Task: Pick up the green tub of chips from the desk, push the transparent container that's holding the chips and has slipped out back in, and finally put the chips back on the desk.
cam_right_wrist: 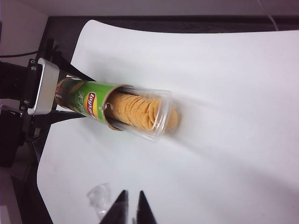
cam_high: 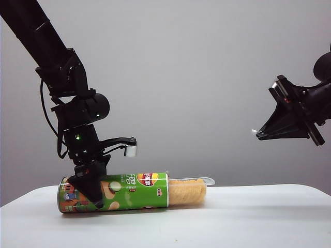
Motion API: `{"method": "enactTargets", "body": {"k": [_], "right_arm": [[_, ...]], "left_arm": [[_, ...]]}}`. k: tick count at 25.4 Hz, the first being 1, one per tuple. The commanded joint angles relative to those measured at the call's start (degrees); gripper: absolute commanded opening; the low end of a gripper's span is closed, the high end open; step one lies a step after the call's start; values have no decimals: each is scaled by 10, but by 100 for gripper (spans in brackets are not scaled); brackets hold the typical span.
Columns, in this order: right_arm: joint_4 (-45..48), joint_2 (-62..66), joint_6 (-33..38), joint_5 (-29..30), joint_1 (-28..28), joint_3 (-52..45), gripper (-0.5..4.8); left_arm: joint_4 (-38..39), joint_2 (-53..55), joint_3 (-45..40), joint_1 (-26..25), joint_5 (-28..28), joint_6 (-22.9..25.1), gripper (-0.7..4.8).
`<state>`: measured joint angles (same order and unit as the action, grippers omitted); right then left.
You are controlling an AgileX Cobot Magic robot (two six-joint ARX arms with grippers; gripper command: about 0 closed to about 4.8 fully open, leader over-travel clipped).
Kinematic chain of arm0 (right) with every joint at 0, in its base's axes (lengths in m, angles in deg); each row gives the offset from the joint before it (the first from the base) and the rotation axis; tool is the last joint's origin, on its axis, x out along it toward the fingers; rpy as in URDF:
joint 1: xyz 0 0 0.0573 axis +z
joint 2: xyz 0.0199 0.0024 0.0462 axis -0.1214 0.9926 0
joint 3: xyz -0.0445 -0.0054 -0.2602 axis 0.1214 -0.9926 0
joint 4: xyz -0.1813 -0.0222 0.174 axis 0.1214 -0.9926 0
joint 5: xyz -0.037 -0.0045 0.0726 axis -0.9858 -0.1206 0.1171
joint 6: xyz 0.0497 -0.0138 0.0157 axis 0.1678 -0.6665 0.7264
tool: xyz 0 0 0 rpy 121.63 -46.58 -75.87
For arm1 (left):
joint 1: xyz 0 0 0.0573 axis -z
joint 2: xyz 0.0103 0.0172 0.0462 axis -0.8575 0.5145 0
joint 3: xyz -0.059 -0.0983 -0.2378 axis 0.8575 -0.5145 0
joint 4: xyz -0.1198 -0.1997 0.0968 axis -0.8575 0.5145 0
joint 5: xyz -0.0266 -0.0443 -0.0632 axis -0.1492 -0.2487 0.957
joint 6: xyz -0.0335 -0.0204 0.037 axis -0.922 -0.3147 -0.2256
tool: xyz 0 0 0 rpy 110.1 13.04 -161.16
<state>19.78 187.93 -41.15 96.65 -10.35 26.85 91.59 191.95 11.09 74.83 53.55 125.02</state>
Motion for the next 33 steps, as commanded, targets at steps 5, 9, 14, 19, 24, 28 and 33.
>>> {"method": "enactTargets", "body": {"k": [5, 9, 14, 19, 24, 28, 33], "right_arm": [[1, -2, -4, 3, 0, 2, 66], [2, -2, -3, 3, 0, 2, 86], [6, -2, -3, 3, -7, 2, 116], [5, -1, 2, 50, -25, 2, 122], [15, 0, 19, 134, -38, 2, 172], [64, 0, 82, 231, -37, 2, 177], [76, 0, 107, 236, -33, 2, 178]], "left_arm": [[-7, -3, 0, 4, -29, -4, 328], [-9, -4, 1, 9, -41, -4, 259], [-1, -10, 1, 18, -44, -4, 239], [12, -61, 1, 27, -38, -3, 241], [28, -112, 1, 38, -35, -3, 241], [39, -144, 1, 53, -25, -4, 241], [39, -150, 1, 66, -27, -4, 241]]}}
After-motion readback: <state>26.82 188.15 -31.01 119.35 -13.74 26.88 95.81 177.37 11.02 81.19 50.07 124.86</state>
